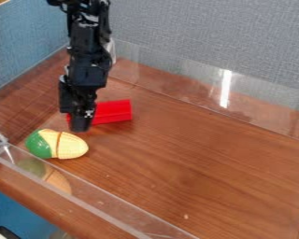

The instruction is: Put the red object to the right side of the table

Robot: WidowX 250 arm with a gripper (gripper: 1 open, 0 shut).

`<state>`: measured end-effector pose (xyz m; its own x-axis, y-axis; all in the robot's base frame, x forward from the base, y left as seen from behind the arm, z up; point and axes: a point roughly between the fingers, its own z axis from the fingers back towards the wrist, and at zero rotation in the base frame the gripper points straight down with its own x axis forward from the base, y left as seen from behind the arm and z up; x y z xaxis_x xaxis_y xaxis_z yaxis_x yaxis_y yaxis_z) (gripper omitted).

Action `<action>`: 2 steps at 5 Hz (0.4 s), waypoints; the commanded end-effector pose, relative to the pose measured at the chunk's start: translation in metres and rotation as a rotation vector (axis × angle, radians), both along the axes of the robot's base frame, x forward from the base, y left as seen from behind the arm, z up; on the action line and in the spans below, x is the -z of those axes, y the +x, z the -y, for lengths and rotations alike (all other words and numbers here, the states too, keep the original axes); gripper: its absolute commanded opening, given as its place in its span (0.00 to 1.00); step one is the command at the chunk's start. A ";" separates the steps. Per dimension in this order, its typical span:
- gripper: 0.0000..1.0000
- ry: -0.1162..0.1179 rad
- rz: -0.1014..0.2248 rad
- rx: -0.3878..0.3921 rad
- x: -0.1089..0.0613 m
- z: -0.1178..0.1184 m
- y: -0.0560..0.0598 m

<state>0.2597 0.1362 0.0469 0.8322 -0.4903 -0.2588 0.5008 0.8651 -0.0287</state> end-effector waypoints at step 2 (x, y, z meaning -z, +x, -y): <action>1.00 0.025 0.051 -0.018 -0.011 -0.008 0.007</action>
